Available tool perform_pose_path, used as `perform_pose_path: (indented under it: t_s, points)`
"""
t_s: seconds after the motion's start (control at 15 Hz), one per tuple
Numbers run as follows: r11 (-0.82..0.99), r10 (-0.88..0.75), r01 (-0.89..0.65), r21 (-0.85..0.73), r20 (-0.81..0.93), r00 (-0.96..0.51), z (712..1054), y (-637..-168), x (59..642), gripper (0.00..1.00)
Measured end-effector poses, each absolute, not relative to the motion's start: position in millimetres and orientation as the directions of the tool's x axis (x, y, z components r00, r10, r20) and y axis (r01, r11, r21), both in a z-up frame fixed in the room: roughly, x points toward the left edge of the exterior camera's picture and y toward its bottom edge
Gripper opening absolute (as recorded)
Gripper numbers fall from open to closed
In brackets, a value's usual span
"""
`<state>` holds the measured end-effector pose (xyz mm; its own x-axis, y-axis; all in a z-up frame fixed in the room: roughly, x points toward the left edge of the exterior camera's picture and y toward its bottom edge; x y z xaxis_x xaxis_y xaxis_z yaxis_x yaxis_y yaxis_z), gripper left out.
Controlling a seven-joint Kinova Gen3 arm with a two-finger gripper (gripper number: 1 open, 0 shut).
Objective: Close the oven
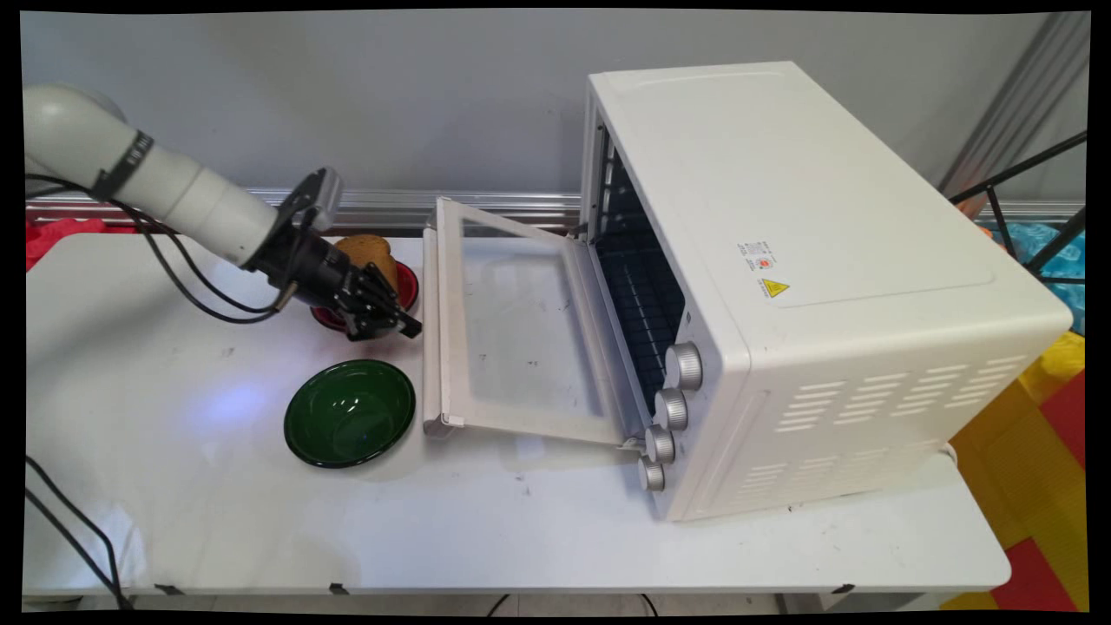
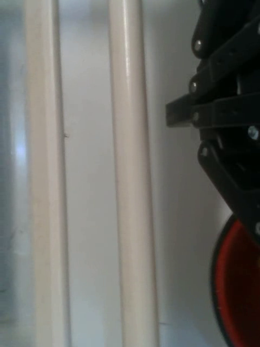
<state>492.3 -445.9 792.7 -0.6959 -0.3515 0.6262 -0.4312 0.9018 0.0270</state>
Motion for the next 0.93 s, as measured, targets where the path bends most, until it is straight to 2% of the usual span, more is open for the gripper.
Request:
perform_pose_path:
  t_s: [0.4,0.93]
  points:
    - [0.905,-0.333,-0.423,0.038,0.682,-0.651,780,-454,482,0.00]
    - [0.914,-0.304,-0.403,0.047,0.738,-0.603,793,-457,482,0.00]
